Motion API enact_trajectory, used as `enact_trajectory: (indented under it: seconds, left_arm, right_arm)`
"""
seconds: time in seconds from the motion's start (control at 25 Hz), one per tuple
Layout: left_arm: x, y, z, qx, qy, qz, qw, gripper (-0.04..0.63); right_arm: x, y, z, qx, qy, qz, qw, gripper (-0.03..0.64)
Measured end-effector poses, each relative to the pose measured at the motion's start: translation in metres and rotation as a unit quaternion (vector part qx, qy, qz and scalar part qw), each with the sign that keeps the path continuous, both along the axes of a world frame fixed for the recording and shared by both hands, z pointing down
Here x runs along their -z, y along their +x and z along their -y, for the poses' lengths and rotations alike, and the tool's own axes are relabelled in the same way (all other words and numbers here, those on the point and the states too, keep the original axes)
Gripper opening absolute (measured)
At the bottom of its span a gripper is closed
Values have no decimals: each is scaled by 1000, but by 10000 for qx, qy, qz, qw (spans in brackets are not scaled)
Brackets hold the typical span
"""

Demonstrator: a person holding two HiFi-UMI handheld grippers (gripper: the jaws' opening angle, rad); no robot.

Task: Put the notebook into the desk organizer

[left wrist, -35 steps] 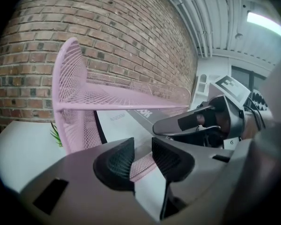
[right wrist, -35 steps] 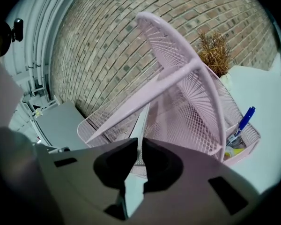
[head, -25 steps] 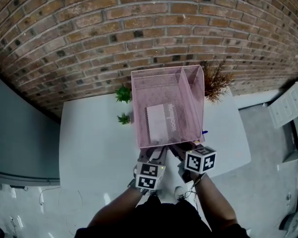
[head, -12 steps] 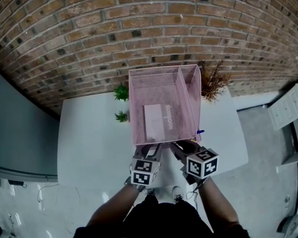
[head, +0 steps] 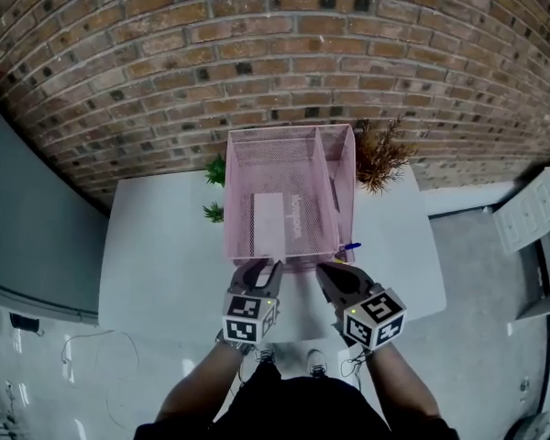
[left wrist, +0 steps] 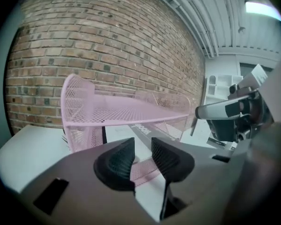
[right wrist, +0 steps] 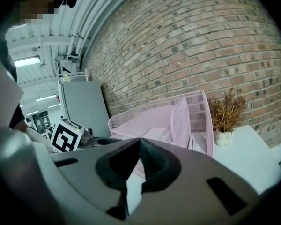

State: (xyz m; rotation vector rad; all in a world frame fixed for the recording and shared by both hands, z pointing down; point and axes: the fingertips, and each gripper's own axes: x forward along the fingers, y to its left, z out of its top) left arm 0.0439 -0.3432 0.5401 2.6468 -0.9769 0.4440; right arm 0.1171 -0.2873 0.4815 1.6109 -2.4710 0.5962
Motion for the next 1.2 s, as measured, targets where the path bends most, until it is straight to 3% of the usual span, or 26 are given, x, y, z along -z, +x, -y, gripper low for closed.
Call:
enact_trajectory:
  seconds: [0.24, 0.44, 0.64, 0.96, 1.2]
  left_arm:
    - [41, -8, -35, 518, 312, -230, 9979, 82]
    - [69, -21, -71, 1123, 526, -392, 9915, 17]
    - [81, -34, -115, 1519, 612, -422, 9856, 8]
    - [91, -82, -166, 1790, 586, -356, 9814, 6]
    - [94, -122, -198, 1742, 611, -473, 9817, 6]
  right_arm:
    - [19, -1, -20, 609, 331, -115, 9975, 3]
    - [29, -10, -39, 1221, 513, -37, 9912, 3]
    - [35, -27, -64, 1747, 635, 22, 9826, 3]
    - [42, -78, -88, 2220, 697, 168, 9724, 3]
    - [42, -125, -114, 2242, 725, 92, 9718, 3]
